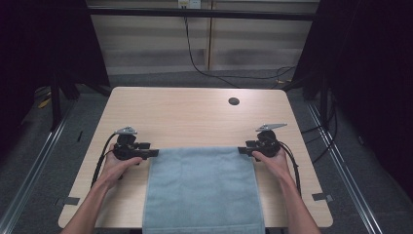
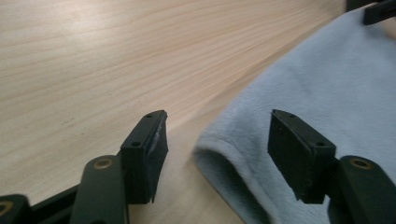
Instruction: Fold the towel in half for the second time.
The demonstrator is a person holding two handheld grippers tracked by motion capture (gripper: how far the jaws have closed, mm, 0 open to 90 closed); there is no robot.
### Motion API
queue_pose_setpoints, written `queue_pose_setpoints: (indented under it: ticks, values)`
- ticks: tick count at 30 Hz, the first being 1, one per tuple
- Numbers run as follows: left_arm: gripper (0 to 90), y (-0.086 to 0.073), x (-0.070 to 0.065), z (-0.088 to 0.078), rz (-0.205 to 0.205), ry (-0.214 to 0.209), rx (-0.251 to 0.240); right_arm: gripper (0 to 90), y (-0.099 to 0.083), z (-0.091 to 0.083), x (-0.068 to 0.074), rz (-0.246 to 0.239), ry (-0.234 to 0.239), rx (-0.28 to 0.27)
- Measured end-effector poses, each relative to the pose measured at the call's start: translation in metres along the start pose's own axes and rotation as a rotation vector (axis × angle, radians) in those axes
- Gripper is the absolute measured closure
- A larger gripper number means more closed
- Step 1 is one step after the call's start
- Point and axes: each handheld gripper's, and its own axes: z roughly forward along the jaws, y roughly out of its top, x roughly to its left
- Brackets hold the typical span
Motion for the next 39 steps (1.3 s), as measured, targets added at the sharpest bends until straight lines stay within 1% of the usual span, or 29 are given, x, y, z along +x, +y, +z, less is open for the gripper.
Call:
queue_pose_setpoints:
  ticks: [1, 2, 3, 4, 5, 6, 8, 9, 10, 11, 12, 13, 14, 15, 16, 17, 18, 19, 21, 23, 26, 29, 30, 31, 32, 33, 35, 37, 39]
  values:
    - [39.5, -0.001, 0.001, 0.003, -0.005, 0.008, -0.002, 50.6, -0.001, 0.000, -0.001, 0.003, 0.002, 0.000]
    - [41.9, -0.003, 0.001, 0.008, -0.002, 0.023, 0.012, 52.1, -0.002, 0.001, -0.002, 0.004, -0.002, -0.001]
    - [45.3, -0.004, 0.001, 0.010, 0.010, -0.006, 0.003, 53.2, -0.003, 0.002, -0.003, 0.011, -0.015, -0.003]
    - [51.8, -0.004, -0.001, 0.011, 0.012, -0.022, 0.006, 54.3, -0.005, 0.003, -0.004, 0.009, -0.004, 0.006]
    - [55.6, -0.004, -0.005, 0.012, 0.045, -0.007, 0.023, 55.9, -0.006, 0.005, -0.004, 0.002, 0.005, 0.024]
    - [70.4, -0.004, -0.007, 0.013, 0.065, -0.010, 0.032, 62.3, -0.007, 0.004, -0.005, 0.009, 0.002, 0.020]
    - [80.8, -0.004, -0.008, 0.013, 0.068, -0.017, 0.036, 76.4, -0.008, 0.003, -0.006, 0.013, 0.030, 0.011]
    - [83.6, -0.003, -0.008, 0.013, 0.067, -0.016, 0.033, 81.9, -0.007, 0.002, -0.006, 0.009, 0.029, 0.008]
    - [84.0, 0.000, -0.009, 0.012, 0.067, -0.012, 0.033, 84.5, -0.006, 0.001, -0.005, 0.017, 0.039, -0.002]
    - [84.5, 0.002, -0.009, 0.010, 0.064, -0.030, 0.022, 85.5, -0.005, 0.000, -0.004, 0.010, 0.042, -0.006]
    - [84.7, 0.006, -0.008, 0.007, 0.063, -0.028, 0.000, 86.2, -0.002, -0.003, -0.004, 0.011, 0.034, -0.013]
    - [84.7, 0.010, -0.007, 0.003, 0.047, -0.033, -0.031, 86.6, 0.000, -0.006, -0.004, 0.012, 0.038, -0.029]
    - [84.7, 0.016, -0.007, 0.000, 0.042, -0.041, -0.049, 86.8, 0.004, -0.009, -0.005, 0.012, 0.034, -0.046]
    - [84.7, 0.022, -0.008, -0.002, 0.052, -0.019, -0.060, 86.9, 0.008, -0.014, -0.006, 0.018, 0.030, -0.069]
    - [84.7, 0.029, -0.009, -0.004, 0.054, -0.016, -0.070, 87.1, 0.013, -0.019, -0.006, 0.022, 0.030, -0.102]
    - [84.7, 0.037, -0.010, -0.007, 0.057, -0.004, -0.092, 87.2, 0.019, -0.024, -0.005, 0.007, 0.005, -0.139]
    - [84.7, 0.044, -0.012, -0.010, 0.068, 0.003, -0.110, 87.2, 0.026, -0.030, -0.003, 0.006, 0.001, -0.170]
    - [84.7, 0.051, -0.012, -0.013, 0.071, -0.007, -0.127, 87.2, 0.033, -0.035, -0.003, 0.007, 0.012, -0.184]
    - [84.6, 0.064, -0.014, -0.020, 0.084, 0.003, -0.158, 87.3, 0.046, -0.043, -0.004, -0.014, -0.001, -0.191]
    - [84.6, 0.076, -0.015, -0.027, 0.096, 0.017, -0.182, 87.2, 0.058, -0.051, -0.005, -0.019, 0.002, -0.220]
    - [84.6, 0.094, -0.016, -0.035, 0.100, 0.022, -0.216, 87.3, 0.078, -0.063, -0.004, -0.037, -0.008, -0.263]
    - [84.3, 0.106, -0.020, -0.042, 0.107, 0.023, -0.241, 87.3, 0.090, -0.071, -0.002, -0.050, -0.014, -0.288]
    - [84.4, 0.109, -0.022, -0.044, 0.119, 0.026, -0.252, 87.3, 0.093, -0.073, -0.002, -0.053, -0.015, -0.299]
    - [84.4, 0.112, -0.023, -0.047, 0.131, 0.040, -0.267, 87.3, 0.094, -0.076, -0.001, -0.056, -0.013, -0.308]
    - [84.4, 0.115, -0.023, -0.050, 0.123, 0.031, -0.278, 87.3, 0.095, -0.078, 0.000, -0.058, -0.013, -0.317]
    - [84.4, 0.116, -0.024, -0.053, 0.127, 0.025, -0.274, 87.3, 0.095, -0.081, 0.001, -0.059, -0.005, -0.324]
    - [84.3, 0.111, -0.030, -0.057, 0.168, 0.021, -0.259, 87.3, 0.092, -0.086, 0.005, -0.070, 0.002, -0.328]
    - [84.5, 0.099, -0.037, -0.064, 0.174, 0.008, -0.287, 87.3, 0.085, -0.093, 0.012, -0.089, 0.020, -0.338]
    - [84.6, 0.083, -0.045, -0.069, 0.179, -0.004, -0.296, 87.3, 0.074, -0.099, 0.020, -0.118, 0.024, -0.322]
